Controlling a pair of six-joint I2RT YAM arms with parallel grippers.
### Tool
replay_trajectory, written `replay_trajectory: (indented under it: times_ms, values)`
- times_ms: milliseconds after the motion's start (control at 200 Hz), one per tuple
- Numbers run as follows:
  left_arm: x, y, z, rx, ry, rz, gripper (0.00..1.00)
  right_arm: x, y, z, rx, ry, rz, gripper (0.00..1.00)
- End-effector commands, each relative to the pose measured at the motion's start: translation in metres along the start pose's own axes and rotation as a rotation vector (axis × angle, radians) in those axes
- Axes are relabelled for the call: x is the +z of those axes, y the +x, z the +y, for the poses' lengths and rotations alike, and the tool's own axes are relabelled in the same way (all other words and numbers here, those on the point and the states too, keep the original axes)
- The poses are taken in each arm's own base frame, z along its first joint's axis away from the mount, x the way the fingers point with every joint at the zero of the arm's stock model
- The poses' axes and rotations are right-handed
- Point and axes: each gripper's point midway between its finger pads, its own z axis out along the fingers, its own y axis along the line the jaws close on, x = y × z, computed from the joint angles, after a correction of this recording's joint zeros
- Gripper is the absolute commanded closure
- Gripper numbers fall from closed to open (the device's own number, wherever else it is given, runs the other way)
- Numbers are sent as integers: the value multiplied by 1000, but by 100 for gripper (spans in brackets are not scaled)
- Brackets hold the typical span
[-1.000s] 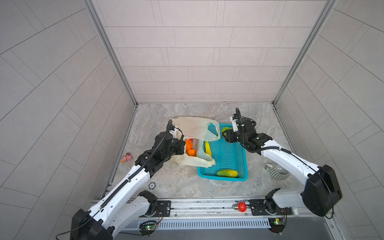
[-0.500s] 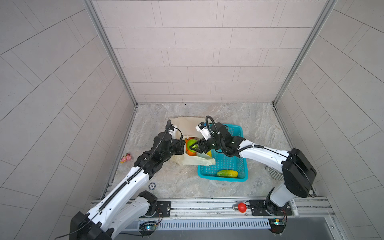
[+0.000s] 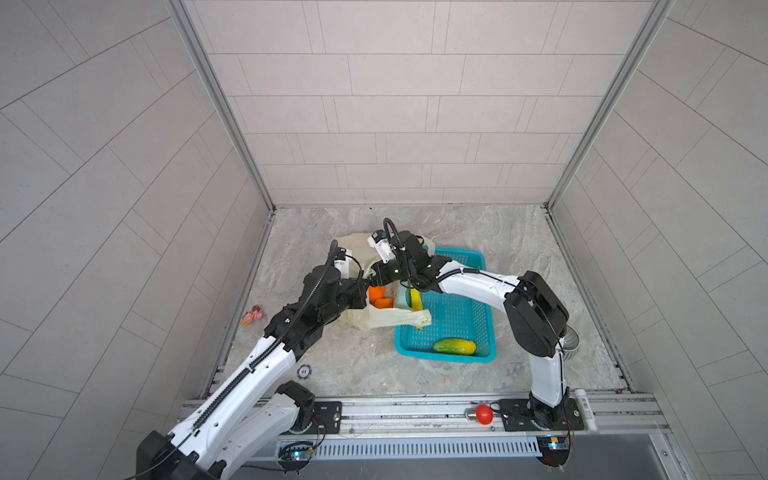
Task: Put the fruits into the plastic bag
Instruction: 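Carry the green custard apple into the bag mouth and release it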
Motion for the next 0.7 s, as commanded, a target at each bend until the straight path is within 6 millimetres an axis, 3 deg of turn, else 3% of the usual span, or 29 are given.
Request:
replay_trajectory:
  times_ms: [0,90,220,230,245,260,520,696]
  values:
    - [1,-5,-4,13,11,-20,100,11,16,5,21,-8,64,33]
    - [2,-6,-3,15,4,-21,100,10,20,10,24,-42,85,23]
    - [4,-8,1,14,-17,-30,100,-6,12,12,9,-51,63,17]
    - [5,-8,1,14,-18,-30,100,-8,10,13,7,-52,59,15]
    - [5,-8,2,12,-23,-31,100,-11,9,13,4,-52,54,3]
    - [5,-8,2,12,-25,-32,100,-14,7,12,2,-51,48,1]
    - [4,-10,5,-4,-40,-44,100,-71,-14,16,-33,-43,-42,1]
    - [3,-10,9,5,-62,-49,100,-101,-3,24,-63,-42,-43,1]
